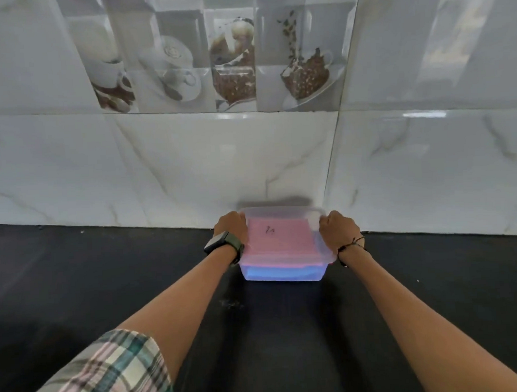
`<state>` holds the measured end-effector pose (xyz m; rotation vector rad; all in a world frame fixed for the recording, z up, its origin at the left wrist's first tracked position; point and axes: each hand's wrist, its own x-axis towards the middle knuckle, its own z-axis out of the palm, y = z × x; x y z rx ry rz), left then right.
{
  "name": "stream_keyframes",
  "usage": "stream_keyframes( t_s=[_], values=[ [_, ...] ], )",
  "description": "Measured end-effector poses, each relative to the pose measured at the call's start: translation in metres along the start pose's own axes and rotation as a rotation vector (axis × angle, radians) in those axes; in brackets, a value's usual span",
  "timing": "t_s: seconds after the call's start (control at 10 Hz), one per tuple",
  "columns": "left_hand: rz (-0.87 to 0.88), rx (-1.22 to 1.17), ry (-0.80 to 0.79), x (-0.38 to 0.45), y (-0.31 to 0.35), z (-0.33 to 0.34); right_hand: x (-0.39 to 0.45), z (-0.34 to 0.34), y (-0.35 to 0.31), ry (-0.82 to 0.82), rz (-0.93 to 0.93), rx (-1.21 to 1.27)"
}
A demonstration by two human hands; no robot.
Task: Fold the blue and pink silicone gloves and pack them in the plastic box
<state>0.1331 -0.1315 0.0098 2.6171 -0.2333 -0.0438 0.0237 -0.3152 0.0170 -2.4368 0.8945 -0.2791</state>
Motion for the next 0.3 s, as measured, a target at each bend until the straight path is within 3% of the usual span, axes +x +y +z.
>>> stream_keyframes(
  t_s=[0.2,0.3],
  values=[
    [-0.001,0.026,0.007,0.013,0.001,0.009,0.016,0.008,0.005,-0.025,0.008,-0.022],
    [0.067,0.157,0.025,0.005,0.002,0.004,0.013,-0.003,0.002,-0.129,0.014,-0.06]
  ],
)
